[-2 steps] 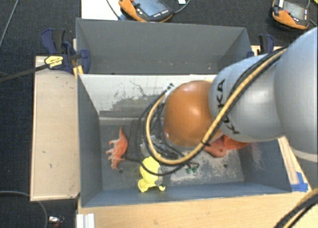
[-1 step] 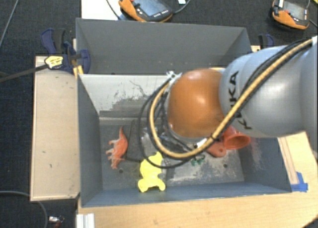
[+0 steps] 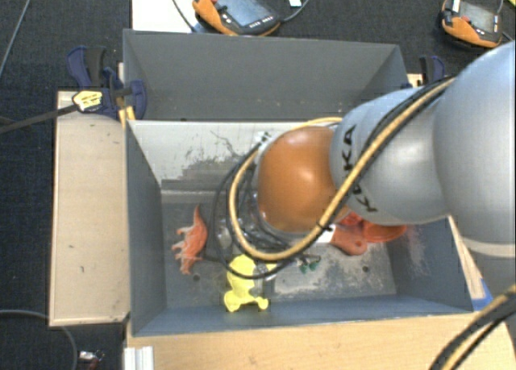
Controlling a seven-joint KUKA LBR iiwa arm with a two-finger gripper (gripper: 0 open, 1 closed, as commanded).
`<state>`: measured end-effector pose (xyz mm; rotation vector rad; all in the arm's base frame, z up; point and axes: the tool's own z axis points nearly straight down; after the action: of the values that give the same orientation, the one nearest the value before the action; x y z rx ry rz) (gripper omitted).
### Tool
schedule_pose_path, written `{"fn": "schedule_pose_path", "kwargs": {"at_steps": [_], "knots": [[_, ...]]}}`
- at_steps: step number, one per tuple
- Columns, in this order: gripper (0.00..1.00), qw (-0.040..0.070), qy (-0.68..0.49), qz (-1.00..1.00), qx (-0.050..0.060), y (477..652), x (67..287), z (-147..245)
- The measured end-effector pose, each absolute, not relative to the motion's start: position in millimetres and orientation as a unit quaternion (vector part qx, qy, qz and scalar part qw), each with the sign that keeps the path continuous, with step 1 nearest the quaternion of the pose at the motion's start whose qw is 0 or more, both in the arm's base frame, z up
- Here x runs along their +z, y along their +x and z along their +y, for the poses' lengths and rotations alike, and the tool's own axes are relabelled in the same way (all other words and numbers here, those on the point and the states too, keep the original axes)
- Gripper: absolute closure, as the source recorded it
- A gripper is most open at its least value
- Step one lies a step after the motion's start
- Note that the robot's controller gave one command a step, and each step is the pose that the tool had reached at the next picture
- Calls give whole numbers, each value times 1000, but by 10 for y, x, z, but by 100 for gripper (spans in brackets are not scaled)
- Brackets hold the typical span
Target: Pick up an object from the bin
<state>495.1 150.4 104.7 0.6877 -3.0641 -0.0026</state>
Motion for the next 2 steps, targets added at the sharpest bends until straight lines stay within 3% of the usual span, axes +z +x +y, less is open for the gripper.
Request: {"fn": "schedule_pose_path", "kwargs": {"at_steps": [1,2], "knots": [[0,-12,373,-928,0,5024,732,1431],[100,-11,268,-963,-3,4972,771,1321]]}}
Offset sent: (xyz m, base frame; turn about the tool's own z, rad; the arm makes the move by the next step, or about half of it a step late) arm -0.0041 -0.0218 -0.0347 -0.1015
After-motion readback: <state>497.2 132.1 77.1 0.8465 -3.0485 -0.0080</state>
